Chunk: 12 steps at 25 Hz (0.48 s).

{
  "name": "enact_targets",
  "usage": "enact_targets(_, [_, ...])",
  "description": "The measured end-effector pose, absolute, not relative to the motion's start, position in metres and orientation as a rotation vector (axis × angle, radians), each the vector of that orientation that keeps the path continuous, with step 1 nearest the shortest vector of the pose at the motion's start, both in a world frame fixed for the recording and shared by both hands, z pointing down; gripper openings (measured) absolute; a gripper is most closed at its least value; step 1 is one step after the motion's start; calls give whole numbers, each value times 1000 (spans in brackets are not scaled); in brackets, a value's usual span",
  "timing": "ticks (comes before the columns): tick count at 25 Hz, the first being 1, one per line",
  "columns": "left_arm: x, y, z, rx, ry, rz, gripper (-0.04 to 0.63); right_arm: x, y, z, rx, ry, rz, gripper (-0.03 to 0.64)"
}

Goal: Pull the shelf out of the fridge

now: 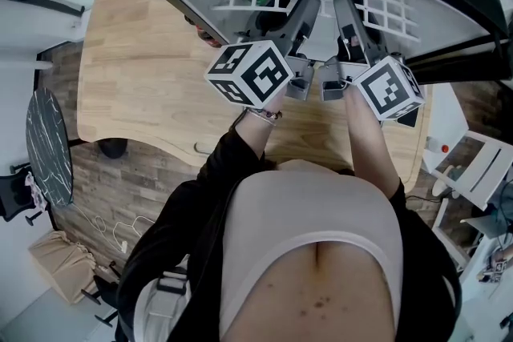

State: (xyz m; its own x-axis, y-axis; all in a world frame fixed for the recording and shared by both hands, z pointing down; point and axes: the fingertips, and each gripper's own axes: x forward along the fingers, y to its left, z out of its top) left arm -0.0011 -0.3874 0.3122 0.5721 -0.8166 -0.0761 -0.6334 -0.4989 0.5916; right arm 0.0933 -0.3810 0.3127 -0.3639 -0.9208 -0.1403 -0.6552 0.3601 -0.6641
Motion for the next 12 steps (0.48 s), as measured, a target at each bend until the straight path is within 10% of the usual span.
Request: enact_targets(12, [-1, -380, 314, 2289, -1153, -473, 221, 94, -374, 314, -1364, 2118, -720, 206])
